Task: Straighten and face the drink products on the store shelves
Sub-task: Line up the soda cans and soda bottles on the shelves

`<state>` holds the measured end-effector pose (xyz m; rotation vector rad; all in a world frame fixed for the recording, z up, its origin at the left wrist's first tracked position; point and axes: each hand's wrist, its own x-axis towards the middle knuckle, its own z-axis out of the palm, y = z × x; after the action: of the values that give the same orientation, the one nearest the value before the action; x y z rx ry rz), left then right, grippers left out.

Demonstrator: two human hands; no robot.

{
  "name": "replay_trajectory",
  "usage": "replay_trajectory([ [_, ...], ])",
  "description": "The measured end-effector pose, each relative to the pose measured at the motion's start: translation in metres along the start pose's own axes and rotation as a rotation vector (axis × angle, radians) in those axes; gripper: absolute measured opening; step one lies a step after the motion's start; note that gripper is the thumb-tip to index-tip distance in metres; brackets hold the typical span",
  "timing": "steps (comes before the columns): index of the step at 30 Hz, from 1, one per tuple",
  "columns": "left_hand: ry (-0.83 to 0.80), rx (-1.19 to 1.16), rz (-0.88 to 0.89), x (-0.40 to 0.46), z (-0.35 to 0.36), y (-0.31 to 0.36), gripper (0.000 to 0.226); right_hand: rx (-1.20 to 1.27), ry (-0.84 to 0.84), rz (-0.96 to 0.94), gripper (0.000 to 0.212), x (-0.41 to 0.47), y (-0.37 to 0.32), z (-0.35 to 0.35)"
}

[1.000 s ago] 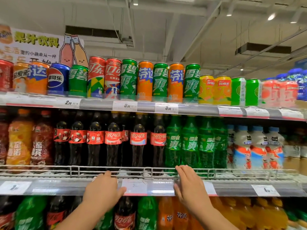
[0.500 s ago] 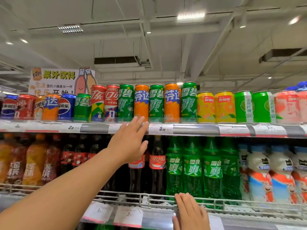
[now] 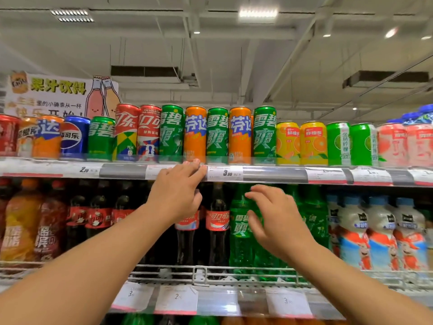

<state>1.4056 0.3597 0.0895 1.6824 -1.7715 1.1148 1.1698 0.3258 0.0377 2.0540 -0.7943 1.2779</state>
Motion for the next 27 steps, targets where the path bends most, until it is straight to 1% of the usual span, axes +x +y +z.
replay_trajectory([
  [1, 0.013, -0.002, 0.002, 0.0, 0.001, 0.0, 0.063, -0.008, 0.051, -0.035, 0.039, 0.016, 0.0, -0.005],
  [3, 0.03, 0.003, 0.007, 0.0, 0.003, -0.002, 0.063, -0.069, 0.08, -0.076, 0.042, 0.04, 0.003, -0.006],
  [6, 0.05, 0.002, 0.027, -0.001, 0.006, -0.003, 0.062, -0.14, -0.023, 0.006, 0.046, 0.049, 0.011, 0.005],
  [8, 0.066, -0.007, 0.029, -0.001, 0.005, -0.002, 0.06, -0.147, -0.053, 0.027, 0.048, 0.042, 0.014, 0.016],
  [12, 0.145, -0.1, 0.056, 0.016, -0.01, -0.006, 0.042, -0.146, 0.035, 0.074, 0.048, 0.04, 0.012, 0.028],
  [14, 0.226, -0.105, 0.035, 0.038, -0.027, -0.012, 0.041, -0.161, 0.035, 0.081, 0.046, 0.043, 0.011, 0.029],
  [16, 0.302, -0.089, -0.025, 0.065, -0.045, -0.019, 0.047, -0.168, 0.03, 0.07, 0.042, 0.044, 0.014, 0.029],
  [17, 0.308, -0.068, -0.047, 0.079, -0.053, -0.022, 0.053, -0.168, 0.035, 0.068, 0.04, 0.044, 0.015, 0.029],
  [20, 0.228, 0.056, -0.096, 0.115, -0.067, -0.03, 0.078, -0.163, 0.055, 0.076, 0.035, 0.045, 0.017, 0.029],
  [22, 0.14, 0.098, -0.142, 0.131, -0.068, -0.035, 0.089, -0.162, 0.064, 0.067, 0.033, 0.045, 0.018, 0.03],
  [24, 0.061, 0.112, -0.169, 0.139, -0.064, -0.037, 0.091, -0.152, 0.072, 0.065, 0.031, 0.045, 0.02, 0.03],
  [25, 0.062, 0.109, -0.167, 0.14, -0.061, -0.037, 0.091, -0.142, 0.077, 0.065, 0.03, 0.045, 0.02, 0.03],
  [27, 0.153, 0.07, -0.147, 0.139, -0.059, -0.036, 0.086, -0.124, 0.082, 0.062, 0.029, 0.045, 0.021, 0.029],
])
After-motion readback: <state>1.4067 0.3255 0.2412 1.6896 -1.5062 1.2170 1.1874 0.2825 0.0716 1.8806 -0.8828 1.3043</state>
